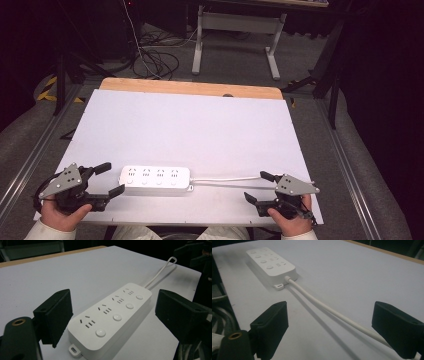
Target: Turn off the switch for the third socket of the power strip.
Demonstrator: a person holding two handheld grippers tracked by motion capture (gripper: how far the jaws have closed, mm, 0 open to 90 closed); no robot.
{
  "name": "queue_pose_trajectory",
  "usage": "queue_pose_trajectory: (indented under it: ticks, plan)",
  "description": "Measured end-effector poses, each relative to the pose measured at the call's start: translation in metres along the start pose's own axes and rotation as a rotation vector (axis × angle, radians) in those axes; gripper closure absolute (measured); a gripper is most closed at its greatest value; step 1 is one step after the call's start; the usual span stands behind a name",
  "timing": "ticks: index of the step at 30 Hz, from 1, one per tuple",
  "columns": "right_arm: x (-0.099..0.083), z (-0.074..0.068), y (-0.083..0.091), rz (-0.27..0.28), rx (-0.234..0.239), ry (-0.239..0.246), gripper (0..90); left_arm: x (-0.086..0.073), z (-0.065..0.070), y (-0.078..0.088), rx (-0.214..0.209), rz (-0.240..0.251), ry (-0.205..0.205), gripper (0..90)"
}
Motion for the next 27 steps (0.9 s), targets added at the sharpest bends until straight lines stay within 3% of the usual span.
queue_pose_trajectory:
  ticks: [4, 17, 23, 27]
  plan:
    - [-0.0003, -0.0003, -0.0004, 0.009, 0.011, -0.003, 13.8, 0.0007, 0.0021, -0.0003, -0.012, 0.000, 0.007, 14.6]
    - [-0.0004, 0.0011, 0.0007, 0.004, -0.015, 0.014, 14.6, 0.0037, 0.0036, 0.0018, 0.010, -0.039, -0.055, 17.1]
    - [-0.0012, 0.0017, 0.0000, -0.004, -0.020, 0.015, 15.6, 0.0060, 0.0038, 0.0036, -0.005, -0.039, -0.027, 20.4]
    - [-0.0013, 0.0018, -0.0004, -0.004, -0.019, 0.015, 15.6, 0.0094, 0.0046, 0.0049, -0.014, -0.047, -0.032, 23.5]
Point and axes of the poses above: each handheld gripper's, and its own axes: y roughly backward along the jaws, x roughly out of its top, z roughly to its right, the point moved 3 cm from there along -y, roughly forward along the jaws
